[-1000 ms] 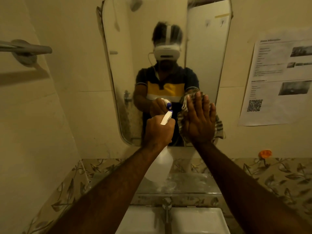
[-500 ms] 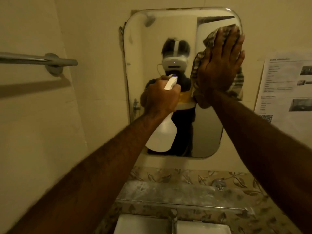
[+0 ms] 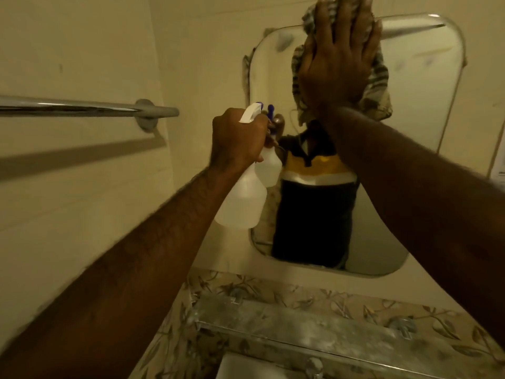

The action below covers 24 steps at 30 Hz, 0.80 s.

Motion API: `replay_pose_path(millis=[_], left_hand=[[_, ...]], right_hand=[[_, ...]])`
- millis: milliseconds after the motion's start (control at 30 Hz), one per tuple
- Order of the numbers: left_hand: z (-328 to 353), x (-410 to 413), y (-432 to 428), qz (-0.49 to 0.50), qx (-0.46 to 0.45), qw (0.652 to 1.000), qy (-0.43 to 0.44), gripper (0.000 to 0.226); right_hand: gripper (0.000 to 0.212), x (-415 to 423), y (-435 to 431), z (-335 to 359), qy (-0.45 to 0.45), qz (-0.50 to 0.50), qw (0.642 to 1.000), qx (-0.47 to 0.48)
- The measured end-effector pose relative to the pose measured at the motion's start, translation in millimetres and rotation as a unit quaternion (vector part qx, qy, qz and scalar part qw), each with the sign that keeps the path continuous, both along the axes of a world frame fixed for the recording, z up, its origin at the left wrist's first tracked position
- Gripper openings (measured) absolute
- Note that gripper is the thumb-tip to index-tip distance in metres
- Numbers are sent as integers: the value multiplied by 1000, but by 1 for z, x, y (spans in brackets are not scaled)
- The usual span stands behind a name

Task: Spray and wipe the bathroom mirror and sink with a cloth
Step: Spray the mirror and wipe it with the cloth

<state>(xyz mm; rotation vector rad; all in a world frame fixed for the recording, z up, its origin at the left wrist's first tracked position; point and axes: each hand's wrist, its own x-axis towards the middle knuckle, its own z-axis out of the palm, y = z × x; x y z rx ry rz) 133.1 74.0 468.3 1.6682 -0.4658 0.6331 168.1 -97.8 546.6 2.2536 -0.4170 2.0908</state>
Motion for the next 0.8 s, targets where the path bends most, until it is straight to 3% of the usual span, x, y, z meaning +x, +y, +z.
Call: replay_pose_path(millis=[100, 367, 600, 800], left_hand=[[-4, 8, 14, 26, 9, 1000, 6, 20], [-49, 23, 37, 72, 36, 997, 21, 22], [-111, 21, 40, 70, 46, 992, 89, 25], [-154, 12, 36, 64, 66, 986, 139, 23]], right_hand=[[57, 18, 25, -10, 23, 23, 998, -52], [58, 49, 60, -87, 107, 58, 974, -190], [63, 55, 61, -213, 136, 77, 957, -245], [62, 32, 30, -321, 186, 110, 922, -321]])
